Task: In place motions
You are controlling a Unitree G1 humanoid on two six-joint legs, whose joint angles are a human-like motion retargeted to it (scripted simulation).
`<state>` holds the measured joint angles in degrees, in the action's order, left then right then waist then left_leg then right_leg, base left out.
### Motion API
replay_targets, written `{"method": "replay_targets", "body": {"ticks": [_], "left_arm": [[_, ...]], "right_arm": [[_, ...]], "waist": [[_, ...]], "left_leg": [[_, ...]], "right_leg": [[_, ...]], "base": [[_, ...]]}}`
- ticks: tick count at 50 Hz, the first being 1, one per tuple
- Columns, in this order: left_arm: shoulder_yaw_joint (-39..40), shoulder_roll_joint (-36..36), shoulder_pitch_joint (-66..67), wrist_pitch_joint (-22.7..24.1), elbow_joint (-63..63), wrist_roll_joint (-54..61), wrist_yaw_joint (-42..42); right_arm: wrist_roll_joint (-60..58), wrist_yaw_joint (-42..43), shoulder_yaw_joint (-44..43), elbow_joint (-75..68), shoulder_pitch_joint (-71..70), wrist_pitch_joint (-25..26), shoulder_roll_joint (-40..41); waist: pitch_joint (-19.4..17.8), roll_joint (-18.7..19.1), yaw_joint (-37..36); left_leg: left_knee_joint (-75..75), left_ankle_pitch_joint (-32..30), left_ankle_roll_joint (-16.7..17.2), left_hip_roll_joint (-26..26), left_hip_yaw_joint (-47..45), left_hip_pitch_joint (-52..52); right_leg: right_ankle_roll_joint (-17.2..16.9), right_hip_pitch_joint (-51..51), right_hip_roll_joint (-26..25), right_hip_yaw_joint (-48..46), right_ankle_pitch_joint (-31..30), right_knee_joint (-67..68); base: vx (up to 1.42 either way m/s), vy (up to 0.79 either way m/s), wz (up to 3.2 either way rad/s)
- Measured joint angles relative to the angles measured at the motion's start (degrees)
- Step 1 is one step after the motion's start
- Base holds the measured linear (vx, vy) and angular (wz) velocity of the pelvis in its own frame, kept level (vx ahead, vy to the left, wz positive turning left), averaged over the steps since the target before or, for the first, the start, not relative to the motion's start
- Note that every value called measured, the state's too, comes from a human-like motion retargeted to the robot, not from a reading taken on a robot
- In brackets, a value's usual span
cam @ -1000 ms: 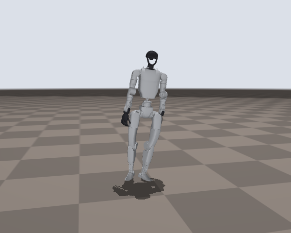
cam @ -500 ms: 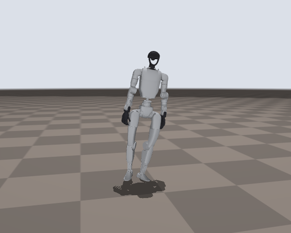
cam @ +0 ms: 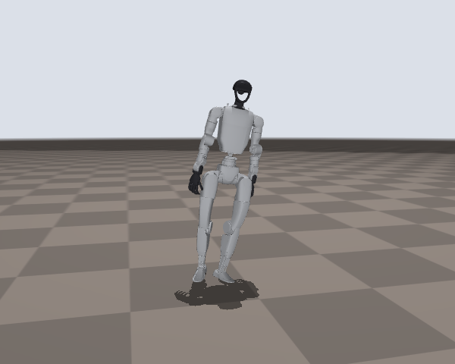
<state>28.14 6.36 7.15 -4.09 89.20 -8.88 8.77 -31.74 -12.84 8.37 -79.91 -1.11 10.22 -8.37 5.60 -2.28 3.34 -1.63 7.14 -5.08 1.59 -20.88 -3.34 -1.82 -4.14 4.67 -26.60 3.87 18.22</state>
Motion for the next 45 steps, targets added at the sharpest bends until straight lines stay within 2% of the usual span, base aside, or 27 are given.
{"method": "replay_targets", "body": {"ticks": [5, 7, 10, 17, 25, 30, 34, 37, 42, 45], "left_arm": [[0.20, 0.14, -0.50, -0.02, -0.51, 0.22, 0.15], [0.24, 0.34, -0.73, -0.09, -0.51, 0.43, 0.10], [0.00, 0.65, -1.14, -0.17, -0.12, 0.73, -0.34], [-2.57, 1.62, -2.28, -0.65, 0.92, -0.36, -0.32], [-4.97, 0.76, -4.12, -1.20, -0.53, -0.70, 0.71], [-6.47, -0.37, -4.08, -0.98, -2.36, -0.11, 1.20], [-8.70, -0.98, -4.71, -1.17, -3.64, 0.21, 1.99], [-9.11, -1.69, -4.68, -1.20, -4.33, -0.33, 1.86], [-8.00, -3.25, -2.89, -0.65, -5.40, -0.08, 2.70], [-6.93, -3.07, -3.01, -1.00, -4.50, 0.25, 4.48]], "right_arm": [[-0.50, 0.03, -0.27, -0.32, -0.38, -0.03, -0.25], [-0.92, 0.05, -0.62, 0.00, -0.28, -0.26, -0.39], [-1.42, 0.56, -1.47, 0.52, 0.07, -0.70, -0.74], [-1.96, 2.84, -4.60, -0.33, 0.32, -1.16, -2.87], [7.11, 4.66, -9.35, -2.79, 1.04, 0.71, -5.24], [9.14, 4.40, -10.56, -3.93, 3.30, 1.45, -5.36], [7.29, 3.66, -10.05, -4.07, 4.62, 1.56, -5.24], [4.85, 3.01, -9.37, -3.58, 5.66, 1.52, -5.03], [2.96, 2.66, -9.84, -2.02, 6.32, 0.09, -4.34], [5.64, 2.03, -10.59, -1.67, 3.97, 0.27, -4.41]], "waist": [[-0.85, 0.94, 0.14], [-1.37, 1.08, 0.36], [-2.40, 1.40, 1.24], [-6.85, 2.42, 5.73], [-13.18, 8.15, 13.44], [-14.05, 10.81, 14.95], [-14.88, 11.12, 14.15], [-14.33, 10.73, 12.74], [-12.62, 10.03, 10.05], [-11.44, 9.33, 7.64]], "left_leg": [[-1.08, 0.15, 0.52, -1.41, 1.23, -0.56], [-1.39, 0.08, 0.63, -1.61, 1.59, -0.50], [-1.86, 0.00, 0.51, -1.79, 2.48, -0.11], [-4.45, 1.10, -1.66, -1.71, 4.61, 1.71], [-4.84, 0.51, -2.83, -5.46, 8.53, 2.73], [-4.52, -0.17, -3.13, -6.40, 9.54, 1.69], [-4.99, -0.38, -3.25, -5.11, 9.34, 1.22], [-4.89, -0.46, -3.13, -3.59, 8.37, 1.17], [-4.46, -0.81, -2.44, -2.05, 5.96, 0.27], [-5.29, -0.58, -1.91, -1.67, 3.49, -1.99]], "right_leg": [[3.86, -4.25, -1.44, 5.18, 1.50, 7.79], [3.62, -6.33, -2.68, 7.89, 2.13, 9.40], [2.99, -8.88, -3.77, 9.48, 1.80, 7.83], [5.80, -20.25, -2.35, 8.53, 2.00, -1.00], [11.11, -41.22, 2.19, 7.42, 4.63, -2.30], [12.94, -50.07, 3.22, 10.62, 5.17, -1.68], [12.78, -48.27, 3.66, 10.99, 5.19, -2.38], [11.31, -43.09, 3.42, 10.37, 4.75, -2.12], [6.81, -29.86, 1.63, 7.54, 1.73, 1.22], [3.22, -23.97, -0.40, 9.68, -0.39, 8.18]], "base": [[0.00, -0.01, 0.09], [0.00, -0.02, 0.10], [-0.01, -0.05, 0.29], [-0.05, 0.00, 0.39], [-0.20, 0.07, 0.42], [-0.19, 0.03, 0.16], [-0.17, 0.03, 0.01], [-0.09, 0.00, -0.17], [-0.10, -0.04, -0.44], [-0.17, -0.05, -0.69]]}}
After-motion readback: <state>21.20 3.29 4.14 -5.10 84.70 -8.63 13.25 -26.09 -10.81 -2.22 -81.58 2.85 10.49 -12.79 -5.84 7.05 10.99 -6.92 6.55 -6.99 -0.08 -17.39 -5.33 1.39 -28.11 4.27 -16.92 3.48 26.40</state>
